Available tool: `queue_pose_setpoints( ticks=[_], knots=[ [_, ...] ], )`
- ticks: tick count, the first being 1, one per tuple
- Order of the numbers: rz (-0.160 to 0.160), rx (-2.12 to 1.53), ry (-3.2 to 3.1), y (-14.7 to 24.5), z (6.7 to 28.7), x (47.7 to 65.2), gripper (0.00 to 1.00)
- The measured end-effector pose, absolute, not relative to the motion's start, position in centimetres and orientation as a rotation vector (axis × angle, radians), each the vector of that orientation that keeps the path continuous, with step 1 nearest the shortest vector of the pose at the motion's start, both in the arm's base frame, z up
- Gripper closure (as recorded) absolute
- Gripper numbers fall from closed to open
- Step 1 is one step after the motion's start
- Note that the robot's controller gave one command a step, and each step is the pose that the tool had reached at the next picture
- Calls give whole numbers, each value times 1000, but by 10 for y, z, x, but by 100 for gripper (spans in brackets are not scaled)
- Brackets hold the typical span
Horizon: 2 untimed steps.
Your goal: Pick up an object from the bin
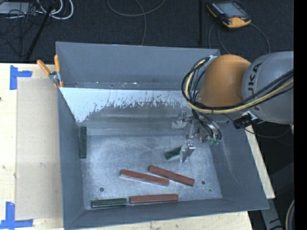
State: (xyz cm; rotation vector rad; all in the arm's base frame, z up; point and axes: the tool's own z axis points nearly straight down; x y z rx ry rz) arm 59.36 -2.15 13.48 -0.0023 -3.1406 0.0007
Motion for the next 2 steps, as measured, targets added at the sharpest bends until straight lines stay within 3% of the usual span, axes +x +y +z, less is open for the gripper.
queue_pose_setpoints(
  ticks=[1, 2],
  knots=[
    [1, -2, -3141, -22, 135, 594, 0],
    [0, 119, -3151, -46, 76, 590, 100]
  ],
)
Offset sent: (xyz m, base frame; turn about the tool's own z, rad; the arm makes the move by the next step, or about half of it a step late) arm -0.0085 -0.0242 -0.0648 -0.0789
